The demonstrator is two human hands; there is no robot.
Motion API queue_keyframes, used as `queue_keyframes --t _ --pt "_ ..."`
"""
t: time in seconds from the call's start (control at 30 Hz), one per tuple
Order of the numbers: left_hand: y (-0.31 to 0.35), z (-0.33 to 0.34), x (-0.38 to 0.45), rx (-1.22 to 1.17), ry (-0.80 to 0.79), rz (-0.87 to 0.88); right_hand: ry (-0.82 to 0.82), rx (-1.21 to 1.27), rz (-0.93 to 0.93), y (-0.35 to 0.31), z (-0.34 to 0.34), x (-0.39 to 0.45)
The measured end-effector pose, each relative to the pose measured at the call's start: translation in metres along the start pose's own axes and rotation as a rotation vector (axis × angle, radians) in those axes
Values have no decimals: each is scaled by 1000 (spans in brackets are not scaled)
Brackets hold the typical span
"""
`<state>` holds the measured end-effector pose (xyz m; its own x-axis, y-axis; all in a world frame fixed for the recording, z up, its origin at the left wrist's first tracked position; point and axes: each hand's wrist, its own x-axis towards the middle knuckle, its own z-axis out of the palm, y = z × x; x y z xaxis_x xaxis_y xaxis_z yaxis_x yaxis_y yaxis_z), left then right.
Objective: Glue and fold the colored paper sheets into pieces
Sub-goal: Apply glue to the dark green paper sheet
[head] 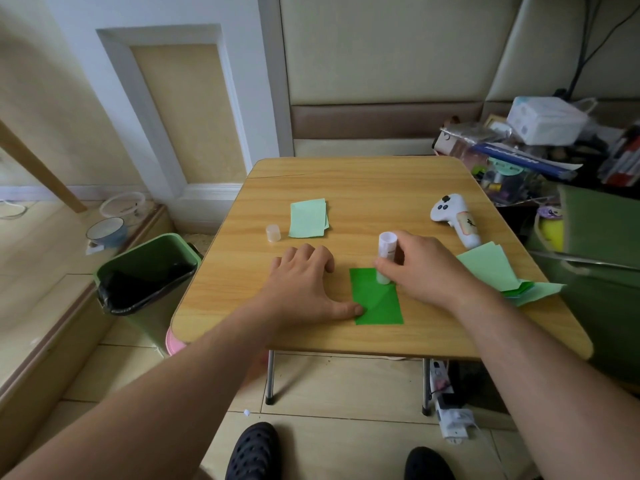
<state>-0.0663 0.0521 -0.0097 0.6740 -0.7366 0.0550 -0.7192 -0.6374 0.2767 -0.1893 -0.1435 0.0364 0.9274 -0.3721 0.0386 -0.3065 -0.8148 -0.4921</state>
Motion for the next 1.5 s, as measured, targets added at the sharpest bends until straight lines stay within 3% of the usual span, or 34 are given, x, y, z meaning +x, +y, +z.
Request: queue_keyframes --t 0.17,0.3,0.53,1.03,1.23,1.5 --pt "-1 -1 0 -3 -9 6 30 -46 25 5 -10 -4" --pt "0 0 0 6 -2 0 111 101 -1 -9 0 -5" --pt "0 1 0 6 14 -5 9 103 -92 -26 19 -6" --pt "-1 0 0 -1 -9 13 3 3 28 1 -9 -8" --pt "-1 -1 0 10 -11 12 125 205 13 -11 3 -6" --pt "1 0 0 10 6 1 1 122 -65 -14 19 -5"
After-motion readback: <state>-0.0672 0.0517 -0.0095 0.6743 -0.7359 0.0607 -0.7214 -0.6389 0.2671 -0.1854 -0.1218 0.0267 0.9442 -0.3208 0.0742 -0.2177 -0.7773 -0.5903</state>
